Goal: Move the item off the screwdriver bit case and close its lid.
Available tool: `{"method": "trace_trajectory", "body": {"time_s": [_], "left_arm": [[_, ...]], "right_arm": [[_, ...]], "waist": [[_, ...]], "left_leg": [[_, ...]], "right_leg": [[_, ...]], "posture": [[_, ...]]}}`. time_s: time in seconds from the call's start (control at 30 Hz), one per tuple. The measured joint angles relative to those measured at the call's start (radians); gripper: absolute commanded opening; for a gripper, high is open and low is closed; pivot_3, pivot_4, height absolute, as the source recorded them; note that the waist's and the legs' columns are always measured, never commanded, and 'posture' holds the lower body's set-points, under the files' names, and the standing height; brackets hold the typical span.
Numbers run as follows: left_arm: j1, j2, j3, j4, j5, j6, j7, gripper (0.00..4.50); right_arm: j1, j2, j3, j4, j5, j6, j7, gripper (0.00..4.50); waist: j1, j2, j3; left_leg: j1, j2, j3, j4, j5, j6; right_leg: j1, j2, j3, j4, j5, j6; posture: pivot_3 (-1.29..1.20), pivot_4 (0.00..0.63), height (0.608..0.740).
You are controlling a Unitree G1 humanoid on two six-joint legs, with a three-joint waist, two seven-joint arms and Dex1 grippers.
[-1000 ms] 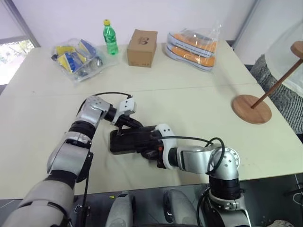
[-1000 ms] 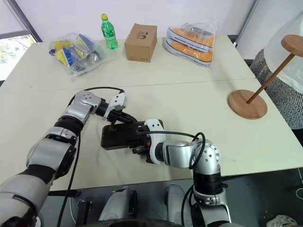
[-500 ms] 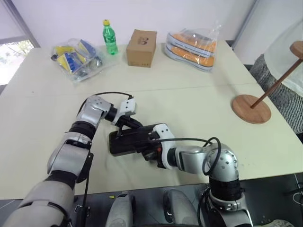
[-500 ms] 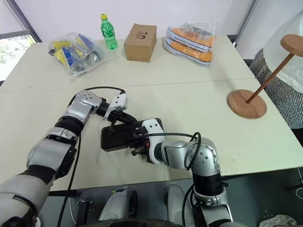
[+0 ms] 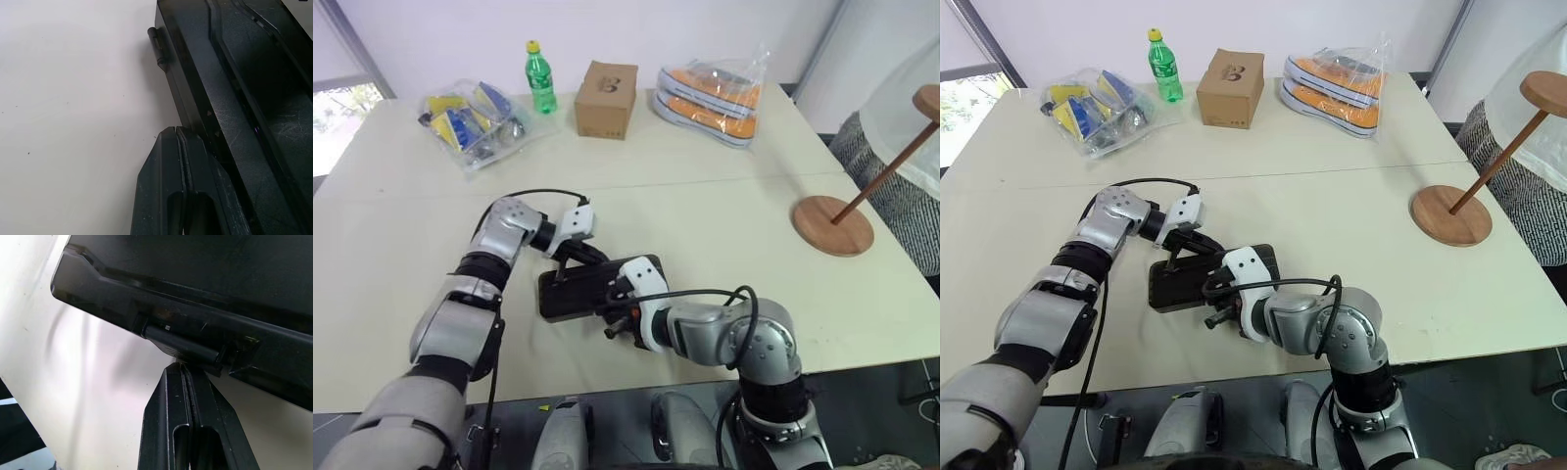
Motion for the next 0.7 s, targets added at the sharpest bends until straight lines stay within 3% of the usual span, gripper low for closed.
{"method": "trace_trajectory", "body": {"time_s": [0.33, 0.7], "left_arm": [[0.029, 0.028, -0.022, -0.03, 0.024, -0.083, 0.007, 0.0], [-0.023, -0.01, -0.032, 0.066, 0.044, -0.118, 0.096, 0.0]], "right_arm": [[-0.005, -0.001, 0.035, -0.017, -0.103, -0.003, 0.085, 0.02], [-0.018, 0.0, 0.034, -0.018, -0.207, -0.003, 0.151, 0.02]], "waist": [[-0.001, 0.0, 0.0], [0.007, 0.0, -0.001]], "left_leg": [[0.0, 0.0, 0.0, 0.0, 0.0, 0.0], [0.006, -0.001, 0.0, 0.0, 0.0, 0.0]], "right_leg": [[0.0, 0.0, 0.0, 0.0, 0.0, 0.0], [0.006, -0.001, 0.0, 0.0, 0.0, 0.0]], "posture": [[0.0, 0.15, 0.74], [0.0, 0.15, 0.74]]}}
